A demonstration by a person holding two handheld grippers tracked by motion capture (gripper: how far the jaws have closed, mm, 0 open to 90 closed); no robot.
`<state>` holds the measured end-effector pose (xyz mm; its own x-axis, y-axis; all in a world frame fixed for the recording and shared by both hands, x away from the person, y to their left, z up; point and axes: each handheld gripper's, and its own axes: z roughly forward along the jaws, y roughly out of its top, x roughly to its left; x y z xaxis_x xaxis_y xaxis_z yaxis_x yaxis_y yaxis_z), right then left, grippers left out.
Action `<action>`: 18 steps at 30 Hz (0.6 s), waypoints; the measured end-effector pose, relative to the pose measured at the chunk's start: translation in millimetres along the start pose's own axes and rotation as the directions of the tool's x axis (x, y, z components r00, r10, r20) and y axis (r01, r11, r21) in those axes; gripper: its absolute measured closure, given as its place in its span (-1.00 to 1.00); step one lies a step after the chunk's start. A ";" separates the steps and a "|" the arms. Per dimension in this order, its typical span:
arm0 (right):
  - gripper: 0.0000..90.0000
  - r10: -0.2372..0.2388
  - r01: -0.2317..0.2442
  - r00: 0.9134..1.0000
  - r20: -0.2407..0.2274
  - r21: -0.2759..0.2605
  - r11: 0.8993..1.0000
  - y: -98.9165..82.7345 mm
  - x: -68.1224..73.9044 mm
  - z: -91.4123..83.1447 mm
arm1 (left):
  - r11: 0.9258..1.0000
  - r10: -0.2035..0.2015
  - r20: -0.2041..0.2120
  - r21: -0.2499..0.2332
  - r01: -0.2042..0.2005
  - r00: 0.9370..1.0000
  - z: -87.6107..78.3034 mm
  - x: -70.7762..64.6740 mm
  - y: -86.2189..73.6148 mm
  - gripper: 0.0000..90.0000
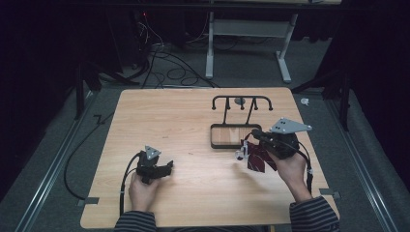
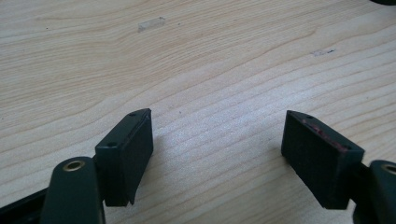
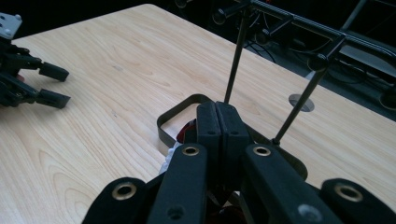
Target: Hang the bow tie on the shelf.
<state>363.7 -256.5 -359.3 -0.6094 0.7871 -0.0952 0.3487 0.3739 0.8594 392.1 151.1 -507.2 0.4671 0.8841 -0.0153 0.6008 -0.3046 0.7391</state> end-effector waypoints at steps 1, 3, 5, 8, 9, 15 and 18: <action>1.00 0.004 -0.004 1.000 -0.006 -0.001 1.000 1.1 -0.4 0.0 | 1.000 0.000 0.000 0.000 0.000 1.000 0.0 0.0 0.0 -0.43; 1.00 0.012 -0.012 1.000 -0.017 -0.007 1.000 3.1 -1.3 -0.1 | 1.000 0.000 0.000 0.000 0.000 1.000 0.0 0.0 0.0 -0.43; 1.00 0.016 -0.016 1.000 -0.024 -0.010 1.000 5.0 -1.9 -0.3 | 1.000 0.000 0.000 0.000 0.000 1.000 0.0 0.0 0.0 -0.43; 1.00 0.016 -0.017 0.999 -0.032 -0.012 1.000 7.6 -2.5 -0.3 | 1.000 0.000 0.000 0.000 0.000 1.000 0.0 0.0 0.0 -0.43; 1.00 0.019 -0.019 0.999 -0.034 -0.011 1.000 8.2 -2.9 -0.2 | 1.000 0.000 0.000 0.000 0.000 1.000 0.0 0.0 0.0 -0.43; 1.00 0.031 -0.031 0.998 -0.047 -0.014 0.999 10.8 -4.7 0.2 | 1.000 0.000 0.000 0.000 0.000 1.000 0.0 0.0 0.0 -0.43; 1.00 0.028 -0.029 0.998 -0.049 -0.019 0.999 12.7 -4.8 0.2 | 1.000 0.000 0.000 0.000 0.000 1.000 0.0 0.0 0.0 -0.43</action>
<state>371.2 -255.5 -348.0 -0.6332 0.7726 -0.0463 0.3529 0.3414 0.8711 392.1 151.1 -507.2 0.4669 0.8842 -0.0154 0.6008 -0.3044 0.7392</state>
